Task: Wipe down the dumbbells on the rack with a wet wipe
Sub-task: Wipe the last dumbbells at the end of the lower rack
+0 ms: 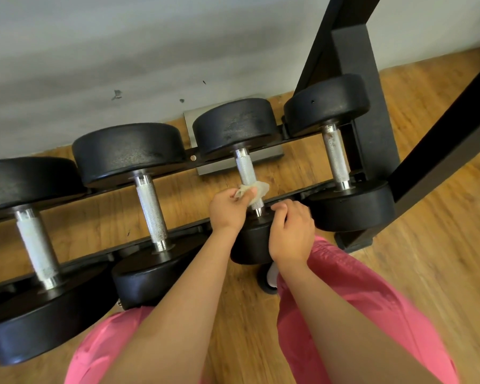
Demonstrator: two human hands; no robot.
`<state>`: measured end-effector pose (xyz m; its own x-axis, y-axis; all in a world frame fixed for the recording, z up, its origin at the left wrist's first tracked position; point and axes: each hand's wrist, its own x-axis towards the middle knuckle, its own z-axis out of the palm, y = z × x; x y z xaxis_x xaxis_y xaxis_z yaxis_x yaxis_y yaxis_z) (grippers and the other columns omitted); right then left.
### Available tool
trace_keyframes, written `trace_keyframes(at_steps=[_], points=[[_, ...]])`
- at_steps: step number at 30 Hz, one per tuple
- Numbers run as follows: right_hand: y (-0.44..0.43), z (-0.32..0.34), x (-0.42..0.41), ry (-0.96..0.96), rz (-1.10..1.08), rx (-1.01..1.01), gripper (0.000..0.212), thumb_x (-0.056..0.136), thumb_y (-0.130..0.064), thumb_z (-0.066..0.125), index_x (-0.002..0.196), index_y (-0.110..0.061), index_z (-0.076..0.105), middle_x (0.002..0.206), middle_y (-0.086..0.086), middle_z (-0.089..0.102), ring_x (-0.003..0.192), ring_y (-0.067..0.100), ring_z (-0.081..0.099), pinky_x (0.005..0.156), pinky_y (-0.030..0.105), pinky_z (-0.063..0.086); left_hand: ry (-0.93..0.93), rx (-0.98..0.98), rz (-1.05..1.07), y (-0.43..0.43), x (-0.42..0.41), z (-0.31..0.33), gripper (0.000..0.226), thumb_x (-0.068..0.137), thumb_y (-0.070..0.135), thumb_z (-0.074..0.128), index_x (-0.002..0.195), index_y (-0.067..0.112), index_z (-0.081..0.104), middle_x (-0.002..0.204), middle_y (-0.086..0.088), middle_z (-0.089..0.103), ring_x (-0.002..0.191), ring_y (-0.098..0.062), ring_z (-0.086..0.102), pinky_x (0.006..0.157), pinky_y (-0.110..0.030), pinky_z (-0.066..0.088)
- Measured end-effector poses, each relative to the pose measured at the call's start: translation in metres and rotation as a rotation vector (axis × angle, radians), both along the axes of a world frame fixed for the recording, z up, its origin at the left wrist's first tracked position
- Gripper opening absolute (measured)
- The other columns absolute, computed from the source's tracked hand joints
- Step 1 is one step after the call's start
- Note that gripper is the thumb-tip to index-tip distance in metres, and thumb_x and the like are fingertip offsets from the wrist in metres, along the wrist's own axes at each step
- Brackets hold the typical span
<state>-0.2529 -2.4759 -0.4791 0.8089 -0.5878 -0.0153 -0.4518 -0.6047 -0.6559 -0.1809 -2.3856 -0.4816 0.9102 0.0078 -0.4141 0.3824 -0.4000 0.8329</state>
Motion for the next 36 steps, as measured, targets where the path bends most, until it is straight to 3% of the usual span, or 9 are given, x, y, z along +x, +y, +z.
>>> trace_keyframes(at_steps=[8, 10, 13, 16, 19, 25, 29, 33, 36], points=[[0.0, 0.002, 0.001, -0.011, -0.006, -0.002, 0.055, 0.088, -0.039, 0.018, 0.086, -0.015, 0.067, 0.089, -0.002, 0.063, 0.092, 0.015, 0.052, 0.082, 0.028, 0.032, -0.159, 0.08, 0.033, -0.007, 0.007, 0.009, 0.021, 0.092, 0.032, 0.065, 0.082, 0.014, 0.069, 0.074, 0.006, 0.062, 0.066, -0.002, 0.054, 0.054, -0.008, 0.039], [0.0, 0.001, 0.001, -0.006, -0.008, -0.006, 0.053, 0.088, -0.038, 0.019, 0.086, -0.015, 0.067, 0.089, -0.002, 0.063, 0.091, 0.016, 0.052, 0.082, 0.029, 0.033, -0.129, 0.002, 0.176, -0.012, 0.018, 0.014, 0.016, 0.089, 0.03, 0.069, 0.079, 0.018, 0.069, 0.072, 0.009, 0.062, 0.07, -0.006, 0.057, 0.061, -0.011, 0.043], [-0.001, 0.0, 0.0, -0.001, -0.009, 0.0, 0.045, 0.091, -0.033, 0.026, 0.085, -0.015, 0.066, 0.088, -0.002, 0.062, 0.09, 0.015, 0.051, 0.081, 0.027, 0.031, -0.052, -0.171, 0.461, -0.02, 0.042, 0.025, 0.024, 0.086, 0.025, 0.074, 0.066, 0.032, 0.06, 0.072, 0.014, 0.062, 0.081, -0.01, 0.065, 0.08, -0.03, 0.056], [-0.001, -0.001, 0.001, -0.022, -0.013, 0.008, 0.044, 0.089, -0.033, 0.026, 0.084, -0.016, 0.066, 0.086, -0.004, 0.061, 0.089, 0.013, 0.05, 0.082, 0.027, 0.032, -0.03, -0.24, 0.539, -0.023, 0.053, 0.027, 0.022, 0.085, 0.024, 0.075, 0.068, 0.031, 0.062, 0.076, 0.012, 0.065, 0.087, -0.012, 0.067, 0.087, -0.034, 0.057], [-0.001, 0.0, 0.0, -0.037, -0.009, 0.017, 0.048, 0.088, -0.035, 0.023, 0.084, -0.015, 0.066, 0.086, -0.003, 0.062, 0.089, 0.013, 0.05, 0.082, 0.03, 0.035, -0.037, -0.186, 0.423, -0.015, 0.048, 0.024, 0.013, 0.083, 0.025, 0.076, 0.075, 0.026, 0.067, 0.079, 0.011, 0.067, 0.087, -0.01, 0.067, 0.083, -0.029, 0.056], [0.0, -0.001, 0.0, -0.038, -0.006, 0.012, 0.046, 0.089, -0.035, 0.025, 0.084, -0.016, 0.066, 0.086, -0.003, 0.062, 0.091, 0.015, 0.052, 0.083, 0.03, 0.035, 0.007, 0.031, 0.013, 0.01, 0.016, 0.017, 0.016, 0.084, 0.027, 0.075, 0.076, 0.016, 0.068, 0.076, 0.003, 0.067, 0.062, -0.002, 0.06, 0.049, -0.008, 0.042], [-0.001, 0.001, 0.0, -0.034, -0.001, 0.0, 0.045, 0.091, -0.036, 0.026, 0.084, -0.015, 0.065, 0.086, -0.002, 0.061, 0.092, 0.017, 0.052, 0.085, 0.036, 0.041, 0.019, 0.142, -0.213, 0.016, 0.001, 0.009, 0.021, 0.077, 0.024, 0.081, 0.068, 0.016, 0.064, 0.078, -0.001, 0.066, 0.071, -0.01, 0.059, 0.057, -0.018, 0.043], [-0.001, 0.004, 0.002, 0.001, 0.012, -0.019, 0.04, 0.091, -0.034, 0.032, 0.086, -0.013, 0.065, 0.088, 0.0, 0.061, 0.094, 0.019, 0.053, 0.085, 0.037, 0.041, -0.086, 0.327, -0.299, 0.011, -0.004, 0.016, 0.024, 0.076, 0.031, 0.081, 0.066, 0.022, 0.061, 0.076, 0.006, 0.062, 0.072, -0.01, 0.056, 0.056, -0.023, 0.039], [0.0, 0.005, 0.001, 0.043, 0.037, -0.024, 0.052, 0.088, -0.039, 0.024, 0.089, -0.011, 0.068, 0.09, 0.003, 0.062, 0.097, 0.022, 0.053, 0.087, 0.037, 0.039, -0.092, 0.314, -0.271, 0.013, -0.011, 0.019, 0.028, 0.078, 0.035, 0.079, 0.062, 0.026, 0.058, 0.073, 0.006, 0.061, 0.073, -0.014, 0.058, 0.057, -0.027, 0.042]])
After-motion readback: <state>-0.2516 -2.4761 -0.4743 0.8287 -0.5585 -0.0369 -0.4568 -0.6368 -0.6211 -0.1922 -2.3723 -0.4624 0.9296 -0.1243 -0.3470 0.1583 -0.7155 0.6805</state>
